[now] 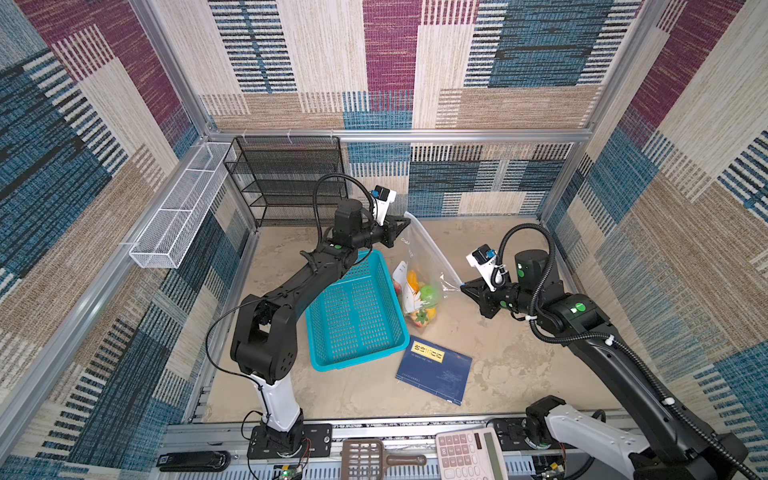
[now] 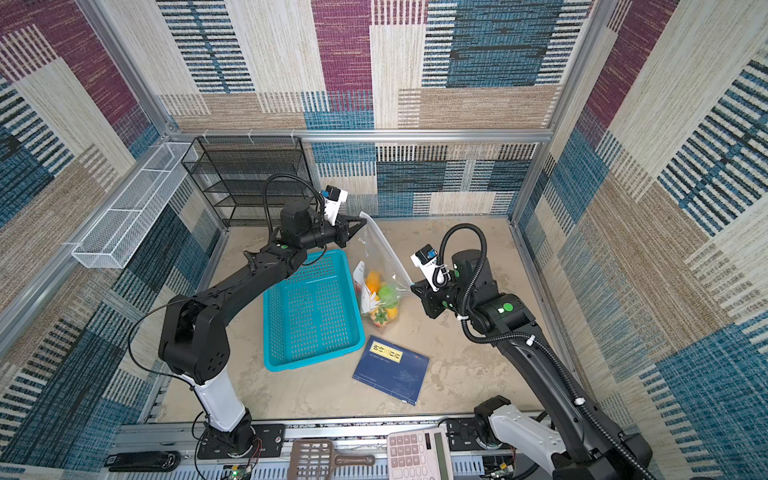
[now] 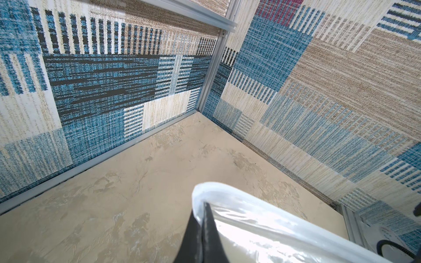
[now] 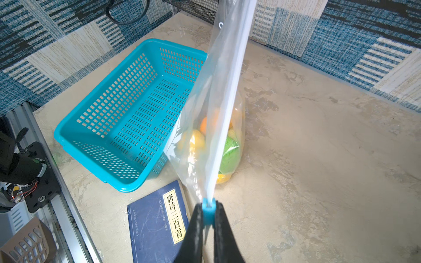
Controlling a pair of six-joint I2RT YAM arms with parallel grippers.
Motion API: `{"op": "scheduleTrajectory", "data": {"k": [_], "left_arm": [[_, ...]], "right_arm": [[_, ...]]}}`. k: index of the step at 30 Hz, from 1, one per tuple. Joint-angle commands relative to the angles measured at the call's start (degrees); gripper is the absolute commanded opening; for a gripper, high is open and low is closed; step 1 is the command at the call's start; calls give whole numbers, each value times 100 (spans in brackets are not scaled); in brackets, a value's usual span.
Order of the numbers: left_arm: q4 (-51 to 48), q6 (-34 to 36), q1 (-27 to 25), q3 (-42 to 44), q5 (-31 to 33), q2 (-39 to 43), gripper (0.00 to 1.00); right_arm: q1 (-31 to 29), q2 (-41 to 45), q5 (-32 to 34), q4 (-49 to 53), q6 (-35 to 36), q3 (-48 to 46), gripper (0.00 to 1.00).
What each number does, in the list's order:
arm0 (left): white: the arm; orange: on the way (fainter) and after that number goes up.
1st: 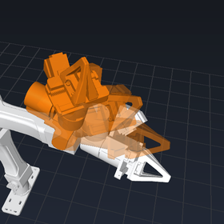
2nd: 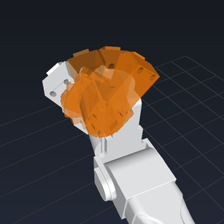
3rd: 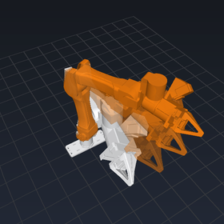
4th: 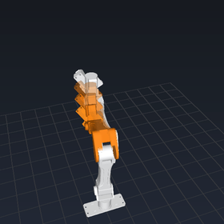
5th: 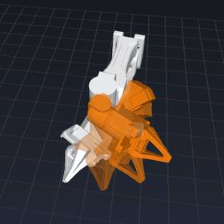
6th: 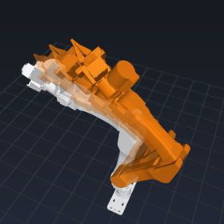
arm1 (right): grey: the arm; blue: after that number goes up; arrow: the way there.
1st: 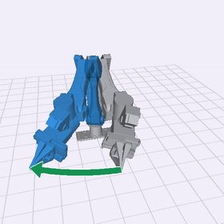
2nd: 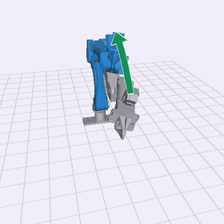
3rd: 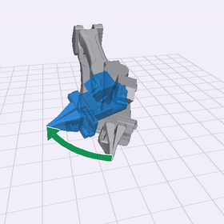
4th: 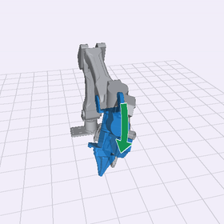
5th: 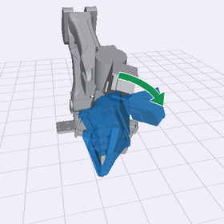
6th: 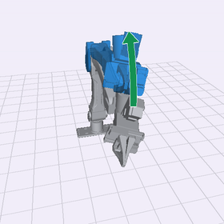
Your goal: Place the food in the zip-top bag and seal the zipper
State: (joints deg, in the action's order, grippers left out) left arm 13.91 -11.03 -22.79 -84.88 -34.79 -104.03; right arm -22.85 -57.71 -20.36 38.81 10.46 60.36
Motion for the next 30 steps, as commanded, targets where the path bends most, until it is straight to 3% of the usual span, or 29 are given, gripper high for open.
{"op": "scheduleTrajectory", "data": {"k": [1, 3, 6, 7, 9, 12, 18, 23, 28, 30], "left_arm": [[265, -150, 54, -15, 500, -12, 0], [433, -328, 48, 105, 317, 29, 0], [912, -703, 37, 469, 64, 150, 0], [1090, -828, 36, 604, -29, 196, 0], [1359, -1021, 37, 797, -136, 250, 0], [1604, -1237, 37, 955, -262, 282, 0], [1645, -1384, 29, 1017, -274, 321, 0], [1516, -1310, 29, 1000, -218, 376, 0], [1396, -1229, 29, 1032, -123, 441, 0], [1345, -1217, 29, 1017, -116, 470, 0]], "right_arm": [[0, 41, -43, 363, -80, 11, 2], [-1, 7, -23, 102, -166, 41, 9], [-4, 1, 239, -550, -442, 94, 57], [-2, -15, 248, -781, -433, 112, 69], [-5, -79, 264, -1172, -363, 140, 77], [0, -362, 318, -1572, -155, 274, 79], [-8, -1310, -18, -2023, -360, 799, 78], [-25, -1954, -648, -2297, -1071, 1047, 63], [-219, -2355, -792, -2243, -1356, 1166, 36], [-321, -2467, -708, -2140, -1373, 1275, 15]]}}
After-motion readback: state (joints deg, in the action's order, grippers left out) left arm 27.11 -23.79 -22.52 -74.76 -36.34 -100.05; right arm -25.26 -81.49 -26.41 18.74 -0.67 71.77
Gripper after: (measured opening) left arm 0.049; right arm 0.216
